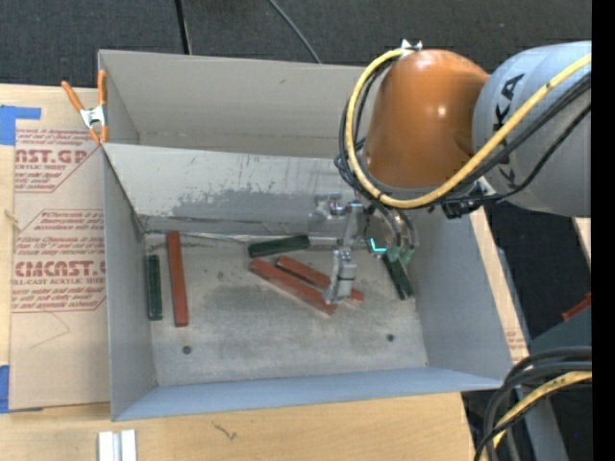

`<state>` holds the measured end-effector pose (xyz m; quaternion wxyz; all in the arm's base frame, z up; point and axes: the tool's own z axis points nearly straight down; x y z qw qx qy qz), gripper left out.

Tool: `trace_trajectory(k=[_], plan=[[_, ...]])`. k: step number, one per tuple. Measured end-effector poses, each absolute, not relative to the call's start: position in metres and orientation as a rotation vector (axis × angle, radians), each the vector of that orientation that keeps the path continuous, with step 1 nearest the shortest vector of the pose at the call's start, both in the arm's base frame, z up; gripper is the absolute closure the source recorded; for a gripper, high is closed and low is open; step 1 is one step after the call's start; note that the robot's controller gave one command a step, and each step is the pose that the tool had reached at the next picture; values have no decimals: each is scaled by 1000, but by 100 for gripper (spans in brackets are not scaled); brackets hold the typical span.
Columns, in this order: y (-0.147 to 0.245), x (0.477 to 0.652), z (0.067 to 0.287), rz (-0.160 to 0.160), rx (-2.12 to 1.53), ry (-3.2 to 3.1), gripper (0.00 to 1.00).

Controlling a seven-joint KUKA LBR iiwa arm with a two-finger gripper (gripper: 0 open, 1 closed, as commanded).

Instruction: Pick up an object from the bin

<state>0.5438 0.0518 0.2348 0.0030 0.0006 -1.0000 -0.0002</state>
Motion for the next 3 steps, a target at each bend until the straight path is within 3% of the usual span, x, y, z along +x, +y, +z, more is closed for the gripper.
trace_trajectory(k=[1,2,3], plan=[[51,545,239,-2,0,-3144,0],[42,550,173,-2,-151,-3143,0],[8,562,155,-1,-76,-3138,0]])
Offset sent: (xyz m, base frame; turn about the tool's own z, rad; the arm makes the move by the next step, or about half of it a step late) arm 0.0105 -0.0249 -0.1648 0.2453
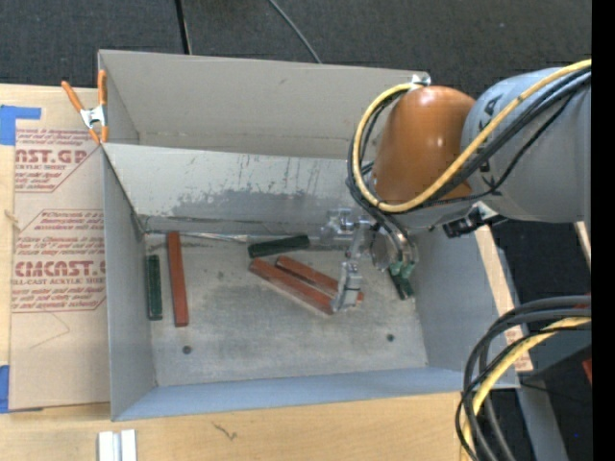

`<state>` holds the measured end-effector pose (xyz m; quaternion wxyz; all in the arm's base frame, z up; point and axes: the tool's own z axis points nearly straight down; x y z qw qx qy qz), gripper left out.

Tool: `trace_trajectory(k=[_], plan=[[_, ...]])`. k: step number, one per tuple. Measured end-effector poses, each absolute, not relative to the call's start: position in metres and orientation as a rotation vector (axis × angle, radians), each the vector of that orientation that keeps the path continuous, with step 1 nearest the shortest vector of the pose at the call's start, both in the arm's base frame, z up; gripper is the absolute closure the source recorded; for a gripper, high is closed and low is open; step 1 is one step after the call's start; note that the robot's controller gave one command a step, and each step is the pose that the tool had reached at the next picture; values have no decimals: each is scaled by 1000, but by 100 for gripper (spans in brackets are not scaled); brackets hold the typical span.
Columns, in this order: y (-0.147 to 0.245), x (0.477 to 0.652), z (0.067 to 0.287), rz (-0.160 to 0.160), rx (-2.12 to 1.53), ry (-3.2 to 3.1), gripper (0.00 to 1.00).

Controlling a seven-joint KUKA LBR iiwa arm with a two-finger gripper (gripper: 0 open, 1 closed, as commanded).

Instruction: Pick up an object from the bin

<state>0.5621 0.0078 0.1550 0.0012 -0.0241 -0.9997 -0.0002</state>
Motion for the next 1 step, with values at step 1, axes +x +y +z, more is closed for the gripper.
trace_trajectory(k=[1], plan=[[9,558,134,0,-393,-3120,0]])
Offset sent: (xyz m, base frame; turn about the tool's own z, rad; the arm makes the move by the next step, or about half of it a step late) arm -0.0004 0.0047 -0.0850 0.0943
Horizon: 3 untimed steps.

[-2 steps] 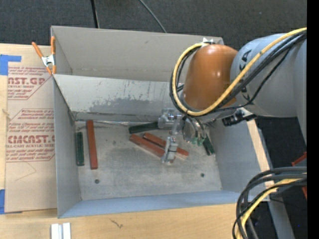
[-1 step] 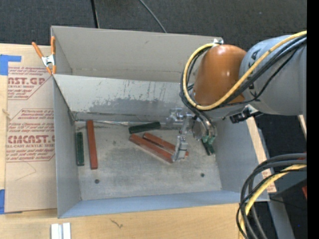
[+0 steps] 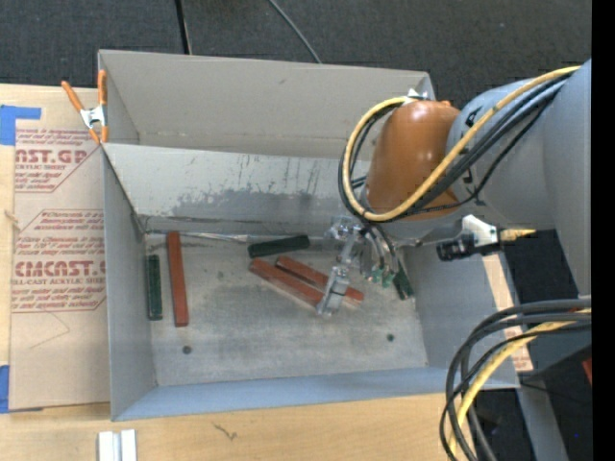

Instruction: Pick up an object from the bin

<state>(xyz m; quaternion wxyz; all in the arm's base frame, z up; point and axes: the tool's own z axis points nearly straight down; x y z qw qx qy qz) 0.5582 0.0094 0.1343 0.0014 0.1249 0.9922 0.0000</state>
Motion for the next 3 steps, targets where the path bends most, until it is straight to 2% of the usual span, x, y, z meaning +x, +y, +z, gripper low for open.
trace_trajectory(k=[1,2,3], plan=[[14,561,86,0,291,3126,0],[27,580,70,1,504,3099,100],[27,580,70,1,504,3099,100]])
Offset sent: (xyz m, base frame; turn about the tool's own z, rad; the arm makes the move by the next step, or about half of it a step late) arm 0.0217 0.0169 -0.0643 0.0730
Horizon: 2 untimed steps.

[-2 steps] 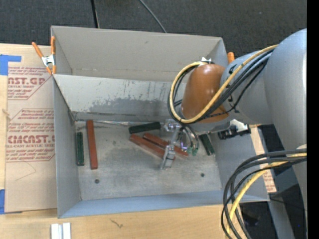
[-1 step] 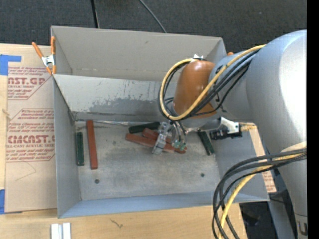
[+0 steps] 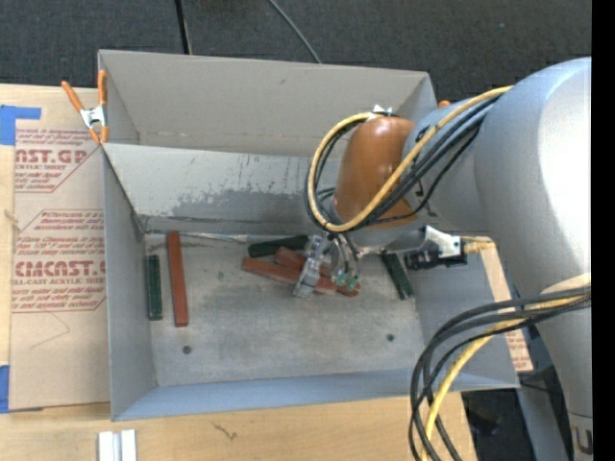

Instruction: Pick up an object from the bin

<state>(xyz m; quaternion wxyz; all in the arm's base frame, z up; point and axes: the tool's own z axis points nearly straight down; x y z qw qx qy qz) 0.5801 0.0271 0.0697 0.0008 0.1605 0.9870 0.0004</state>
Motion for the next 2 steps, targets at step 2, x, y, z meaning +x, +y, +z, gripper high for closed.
trace_trajectory(k=[2], plan=[[27,580,72,1,504,3100,100]])
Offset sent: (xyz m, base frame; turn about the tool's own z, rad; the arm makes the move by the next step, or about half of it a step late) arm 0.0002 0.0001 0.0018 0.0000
